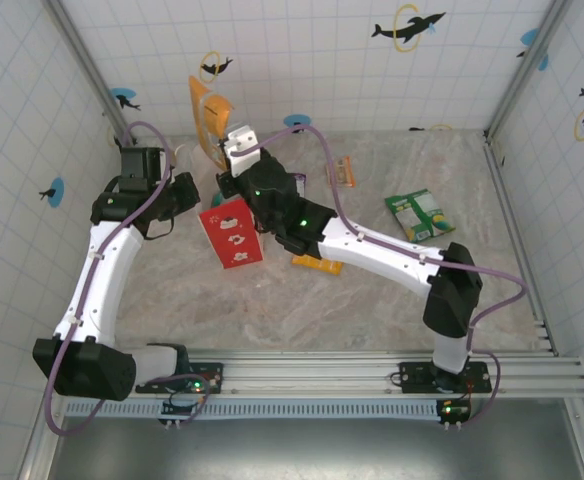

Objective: Place the snacks into the paper bag

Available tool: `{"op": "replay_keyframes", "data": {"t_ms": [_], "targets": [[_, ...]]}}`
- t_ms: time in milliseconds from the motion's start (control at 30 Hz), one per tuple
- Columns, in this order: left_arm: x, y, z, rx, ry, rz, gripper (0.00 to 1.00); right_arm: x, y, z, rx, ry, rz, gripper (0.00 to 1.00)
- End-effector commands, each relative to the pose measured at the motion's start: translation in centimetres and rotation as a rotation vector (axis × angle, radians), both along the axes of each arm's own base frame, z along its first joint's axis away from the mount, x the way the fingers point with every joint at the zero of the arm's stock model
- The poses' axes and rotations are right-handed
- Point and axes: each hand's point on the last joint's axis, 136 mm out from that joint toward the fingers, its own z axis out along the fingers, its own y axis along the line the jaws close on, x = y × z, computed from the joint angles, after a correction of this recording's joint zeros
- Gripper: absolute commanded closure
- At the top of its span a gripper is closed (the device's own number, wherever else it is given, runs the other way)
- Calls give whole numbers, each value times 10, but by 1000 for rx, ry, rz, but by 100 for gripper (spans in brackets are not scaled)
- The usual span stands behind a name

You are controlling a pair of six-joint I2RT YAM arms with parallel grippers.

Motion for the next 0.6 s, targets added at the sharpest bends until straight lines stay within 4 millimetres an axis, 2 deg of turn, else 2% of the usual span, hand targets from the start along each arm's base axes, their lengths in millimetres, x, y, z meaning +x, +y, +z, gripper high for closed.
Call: {"op": "replay_keyframes", "data": {"t_ms": [0, 500, 533, 567], "targets": [[1, -6, 10, -12, -37, -34, 100, 7, 0, 11, 25, -5, -31, 100], [3, -6, 11, -10, -40, -35, 100, 26, 6, -29, 15, 84, -37, 99], [2, -6, 11, -11, -39, -33, 100, 26, 6, -30, 18, 88, -36, 94], [2, -5, 11, -9, -39, -33, 100, 26, 6, -30, 21, 93, -34, 82]]}}
